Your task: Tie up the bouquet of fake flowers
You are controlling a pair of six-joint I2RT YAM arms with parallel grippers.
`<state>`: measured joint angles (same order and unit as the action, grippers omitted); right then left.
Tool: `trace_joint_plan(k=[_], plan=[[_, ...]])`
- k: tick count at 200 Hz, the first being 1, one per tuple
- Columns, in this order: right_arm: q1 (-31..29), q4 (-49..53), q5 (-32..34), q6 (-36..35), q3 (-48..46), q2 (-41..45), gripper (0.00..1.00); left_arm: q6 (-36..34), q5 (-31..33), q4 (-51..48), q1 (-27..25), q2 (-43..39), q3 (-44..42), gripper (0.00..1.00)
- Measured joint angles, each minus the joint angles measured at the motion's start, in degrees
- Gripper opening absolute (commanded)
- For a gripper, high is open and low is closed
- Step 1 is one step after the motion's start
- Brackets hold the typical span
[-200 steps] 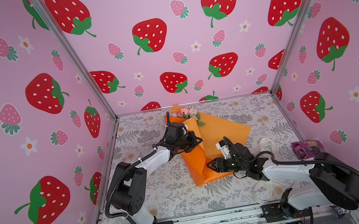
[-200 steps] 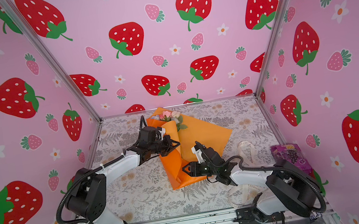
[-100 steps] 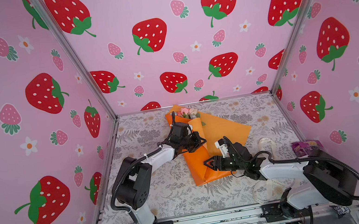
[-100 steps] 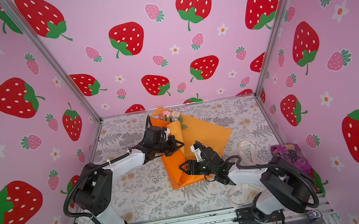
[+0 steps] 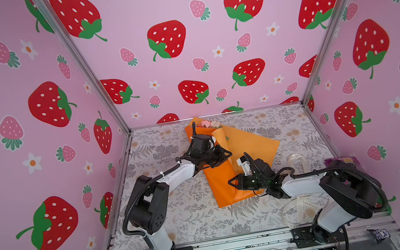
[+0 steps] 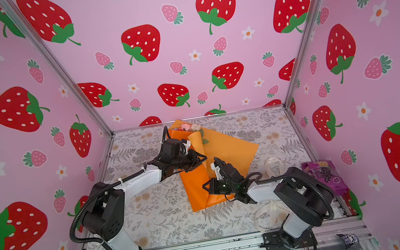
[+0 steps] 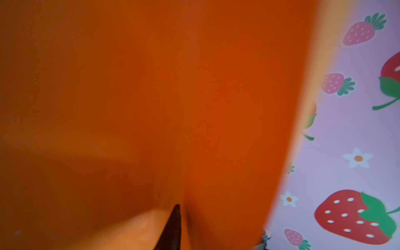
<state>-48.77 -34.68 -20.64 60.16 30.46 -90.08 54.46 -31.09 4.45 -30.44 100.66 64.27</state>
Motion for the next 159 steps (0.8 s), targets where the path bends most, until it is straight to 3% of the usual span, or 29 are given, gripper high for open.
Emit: trace_joint_plan(k=[26, 47, 87, 127, 159], plan=[[0.6, 0.0, -0.5, -0.5, 0.0, -2.2, 0.06, -2.9, 0.9, -3.7, 0.6, -4.4, -0.9, 0.66], [0.8, 0.0, -1.0, -1.1, 0.0, -3.4, 0.06, -5.4, 1.8, -6.4, 1.7, -10.8, -2.7, 0.70], [0.9, 0.1, -1.1, -1.5, 0.0, -4.1, 0.06, -9.4, 3.4, -10.3, 5.4, -18.6, -5.4, 0.47], [0.9, 1.7, -1.1, -2.4, 0.2, -4.1, 0.07, -8.0, 0.5, -8.8, 11.8, -12.2, -10.0, 0.44], [1.0, 3.5, -1.1, -3.4, 0.5, -4.1, 0.08, -6.7, -2.6, -5.7, 12.0, -4.2, -10.1, 0.43]])
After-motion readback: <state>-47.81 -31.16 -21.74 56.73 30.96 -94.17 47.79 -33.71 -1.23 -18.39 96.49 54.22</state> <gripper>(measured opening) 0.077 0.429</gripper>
